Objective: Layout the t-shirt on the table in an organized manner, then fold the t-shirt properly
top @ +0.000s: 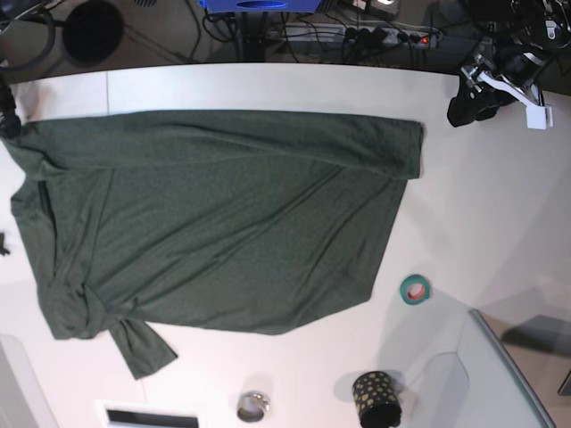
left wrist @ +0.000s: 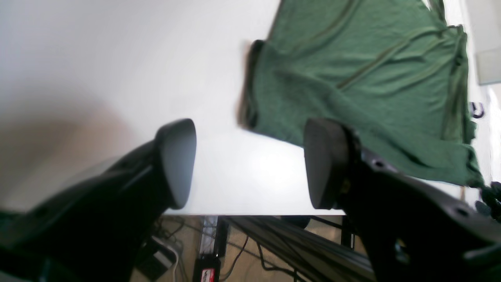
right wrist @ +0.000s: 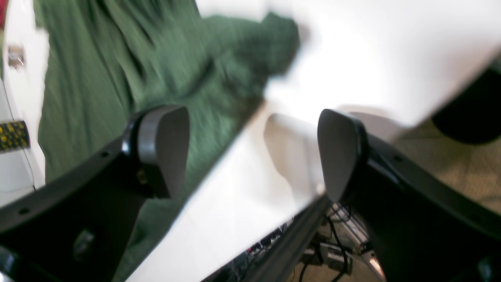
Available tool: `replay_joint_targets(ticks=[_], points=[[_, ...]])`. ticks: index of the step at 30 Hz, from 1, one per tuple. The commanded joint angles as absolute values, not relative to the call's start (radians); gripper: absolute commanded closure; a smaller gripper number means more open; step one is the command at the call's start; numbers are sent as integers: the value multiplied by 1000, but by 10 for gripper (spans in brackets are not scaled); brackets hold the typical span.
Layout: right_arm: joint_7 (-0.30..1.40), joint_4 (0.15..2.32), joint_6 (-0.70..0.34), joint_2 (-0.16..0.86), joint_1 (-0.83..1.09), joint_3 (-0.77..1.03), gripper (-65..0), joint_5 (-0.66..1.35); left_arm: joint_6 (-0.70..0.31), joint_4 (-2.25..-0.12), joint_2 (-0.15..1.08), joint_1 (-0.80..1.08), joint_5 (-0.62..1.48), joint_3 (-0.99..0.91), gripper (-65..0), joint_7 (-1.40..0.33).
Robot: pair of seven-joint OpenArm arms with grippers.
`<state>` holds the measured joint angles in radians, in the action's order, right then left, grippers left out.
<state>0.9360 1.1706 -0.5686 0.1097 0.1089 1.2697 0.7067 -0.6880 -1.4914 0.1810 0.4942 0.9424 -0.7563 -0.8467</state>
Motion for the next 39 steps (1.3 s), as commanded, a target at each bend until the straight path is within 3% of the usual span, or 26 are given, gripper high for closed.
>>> replay_joint_targets(ticks=[1, 10, 16, 21, 24, 28, 30, 39], points=[[929, 1187, -575, 127, 111, 1273, -482, 723, -698, -1504, 196, 501, 960, -765, -421, -832], [851, 1026, -575, 154, 70, 1262, -482, 716, -698, -1411, 194, 492, 960, -759, -421, -831], [750, 931, -575, 183, 68, 1107, -480, 725, -698, -1411, 196, 496, 954, -759, -421, -831], [727, 874, -575, 186, 53, 1104, -477, 723, -698, -1417, 176, 492, 849, -759, -421, -831], [727, 866, -575, 188, 53, 1102, -387, 722, -698, -1417, 153, 492, 849, -760, -421, -831], [730, 863, -575, 186, 53, 1096, -138, 719, -698, -1415, 124, 490, 848, -759, -426, -831], [734, 863, -575, 186, 53, 1095, -50, 719, -698, -1415, 122, 490, 848, -759, -426, -831], [734, 863, -575, 188, 58, 1093, -21, 717, -698, -1403, 119, 432, 848, -757, -421, -831]])
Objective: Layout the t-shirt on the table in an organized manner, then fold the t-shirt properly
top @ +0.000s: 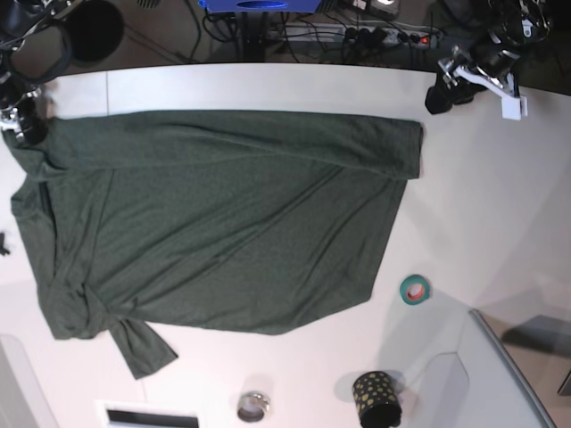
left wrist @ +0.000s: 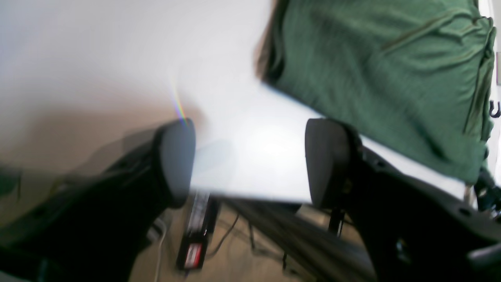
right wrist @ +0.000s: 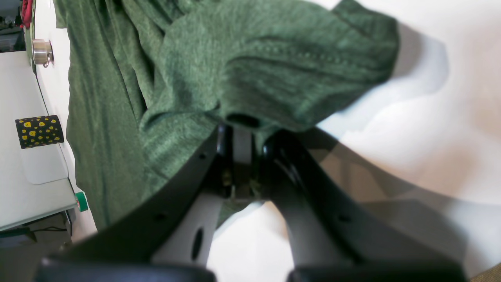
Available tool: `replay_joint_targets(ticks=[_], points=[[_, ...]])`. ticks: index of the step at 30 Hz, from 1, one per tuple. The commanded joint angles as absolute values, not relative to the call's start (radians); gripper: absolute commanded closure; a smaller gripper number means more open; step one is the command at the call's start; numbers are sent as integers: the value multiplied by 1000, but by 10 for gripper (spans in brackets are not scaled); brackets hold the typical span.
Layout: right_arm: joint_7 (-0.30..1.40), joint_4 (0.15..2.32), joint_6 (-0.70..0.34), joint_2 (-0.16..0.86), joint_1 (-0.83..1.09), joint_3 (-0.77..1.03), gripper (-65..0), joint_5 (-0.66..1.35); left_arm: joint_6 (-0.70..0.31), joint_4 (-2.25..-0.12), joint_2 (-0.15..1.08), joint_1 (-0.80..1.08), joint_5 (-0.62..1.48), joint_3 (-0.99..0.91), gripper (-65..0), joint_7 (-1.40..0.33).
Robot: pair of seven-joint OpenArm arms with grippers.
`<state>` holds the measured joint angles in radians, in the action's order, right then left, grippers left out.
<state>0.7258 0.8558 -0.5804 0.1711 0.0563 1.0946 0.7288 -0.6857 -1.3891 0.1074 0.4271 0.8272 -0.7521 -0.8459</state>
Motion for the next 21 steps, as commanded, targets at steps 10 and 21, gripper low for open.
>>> replay_joint_targets(ticks=[10, 21], points=[[734, 863, -575, 188, 61, 1093, -21, 717, -698, -1310, 107, 341, 848, -691, -421, -831], [734, 863, -575, 188, 61, 1095, -21, 717, -698, -1179, 102, 271, 848, -665, -420, -829]])
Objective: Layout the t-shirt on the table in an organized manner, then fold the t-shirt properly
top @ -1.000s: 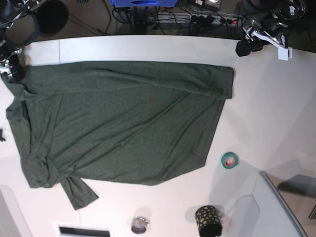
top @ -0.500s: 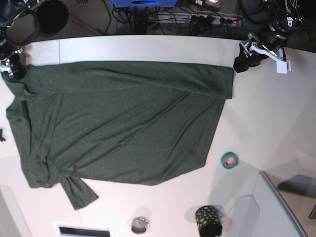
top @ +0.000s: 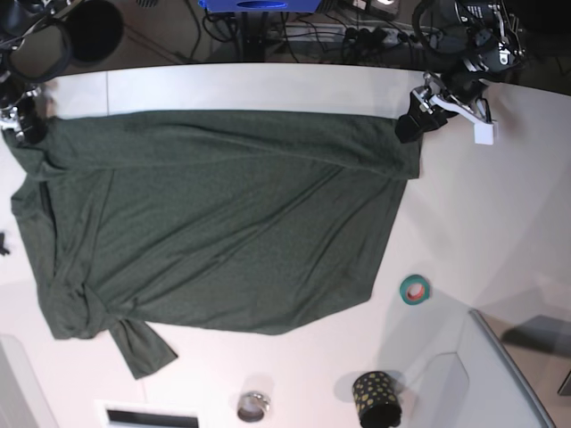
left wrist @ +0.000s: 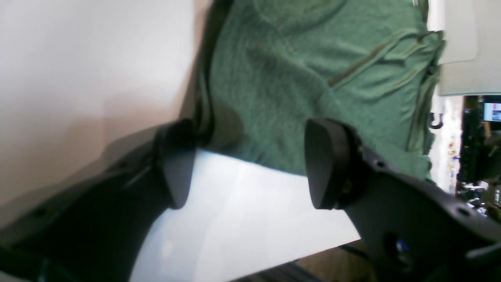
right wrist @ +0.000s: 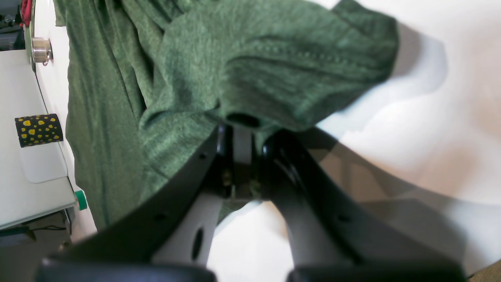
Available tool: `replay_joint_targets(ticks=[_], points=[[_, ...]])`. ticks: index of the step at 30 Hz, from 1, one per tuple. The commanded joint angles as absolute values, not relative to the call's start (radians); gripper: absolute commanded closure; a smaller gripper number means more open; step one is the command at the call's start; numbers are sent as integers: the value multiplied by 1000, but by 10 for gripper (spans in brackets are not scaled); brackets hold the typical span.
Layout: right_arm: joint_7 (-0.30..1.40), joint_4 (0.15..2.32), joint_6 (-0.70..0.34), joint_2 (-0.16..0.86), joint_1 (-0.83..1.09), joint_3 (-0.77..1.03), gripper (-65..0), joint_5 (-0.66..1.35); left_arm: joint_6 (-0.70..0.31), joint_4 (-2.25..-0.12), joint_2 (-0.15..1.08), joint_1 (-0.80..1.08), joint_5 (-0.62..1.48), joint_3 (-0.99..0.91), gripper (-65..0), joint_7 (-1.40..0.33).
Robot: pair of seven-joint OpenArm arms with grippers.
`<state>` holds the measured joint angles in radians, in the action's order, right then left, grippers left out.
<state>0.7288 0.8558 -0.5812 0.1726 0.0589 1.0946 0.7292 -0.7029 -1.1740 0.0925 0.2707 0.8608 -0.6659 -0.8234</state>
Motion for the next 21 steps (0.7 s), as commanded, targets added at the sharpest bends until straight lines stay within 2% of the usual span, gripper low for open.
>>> replay_joint_targets(ticks=[1, 11, 13, 17, 21], points=[[734, 863, -575, 188, 61, 1095, -21, 717, -698, -1167, 102, 262, 846, -665, -420, -829], [736, 863, -575, 188, 59, 1095, -21, 717, -698, -1121, 101, 226, 846, -665, -403, -828], [736, 863, -575, 188, 59, 1095, -21, 717, -698, -1121, 99, 223, 846, -665, -313, -828], [736, 863, -575, 188, 59, 1095, -21, 717, -698, -1063, 99, 197, 840, -665, 0, -828], [736, 863, -572, 189, 58, 1095, -21, 717, -698, -1032, 99, 173, 753, -665, 0, -828]])
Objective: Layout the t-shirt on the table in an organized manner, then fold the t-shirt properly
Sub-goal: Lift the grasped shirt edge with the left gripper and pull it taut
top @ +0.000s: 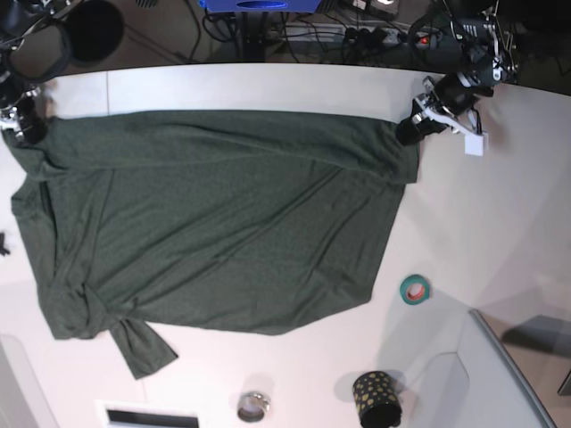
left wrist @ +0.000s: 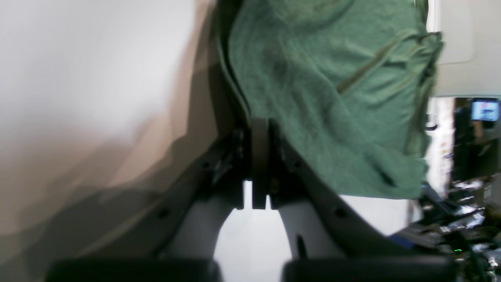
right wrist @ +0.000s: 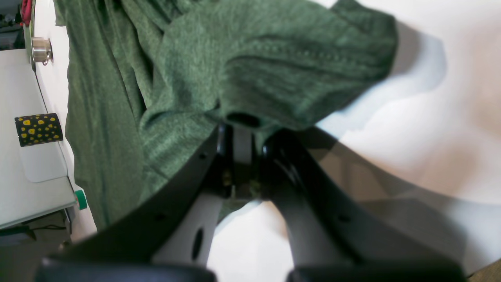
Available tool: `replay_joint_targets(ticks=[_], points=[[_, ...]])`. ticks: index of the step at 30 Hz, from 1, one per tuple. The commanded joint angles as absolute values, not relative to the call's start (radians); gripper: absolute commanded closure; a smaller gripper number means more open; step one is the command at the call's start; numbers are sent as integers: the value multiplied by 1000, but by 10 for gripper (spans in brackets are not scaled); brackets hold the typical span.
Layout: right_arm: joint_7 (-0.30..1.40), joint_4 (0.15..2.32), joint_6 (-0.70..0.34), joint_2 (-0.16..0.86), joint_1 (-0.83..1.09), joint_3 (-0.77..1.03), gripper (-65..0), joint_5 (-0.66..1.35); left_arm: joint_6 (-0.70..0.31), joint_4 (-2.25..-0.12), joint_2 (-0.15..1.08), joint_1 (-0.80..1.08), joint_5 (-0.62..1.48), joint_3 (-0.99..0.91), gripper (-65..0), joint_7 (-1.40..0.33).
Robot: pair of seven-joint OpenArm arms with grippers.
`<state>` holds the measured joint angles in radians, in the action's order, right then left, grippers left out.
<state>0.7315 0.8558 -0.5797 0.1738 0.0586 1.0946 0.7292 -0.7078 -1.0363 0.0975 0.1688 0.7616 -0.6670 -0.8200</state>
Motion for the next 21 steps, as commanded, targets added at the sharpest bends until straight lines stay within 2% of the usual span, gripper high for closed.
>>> replay_joint_targets(ticks=[1, 6, 11, 18, 21], points=[[736, 865, -572, 194, 56, 1095, -20, 717, -698, -1046, 97, 173, 742, -664, 0, -828], [817, 923, -572, 234, 50, 1095, -6, 719, -698, -1251, 87, 236, 740, -604, 0, -834], [837, 1070, -567, 231, 51, 1095, -6, 717, -698, -1395, 87, 300, 739, -581, 0, -837], [978, 1234, -565, 205, 65, 1106, -6, 717, -647, -1540, 88, 409, 743, -581, 0, -837], [995, 1326, -496, 171, 85, 1098, -6, 717, -647, -1592, 88, 444, 743, -582, 0, -837]])
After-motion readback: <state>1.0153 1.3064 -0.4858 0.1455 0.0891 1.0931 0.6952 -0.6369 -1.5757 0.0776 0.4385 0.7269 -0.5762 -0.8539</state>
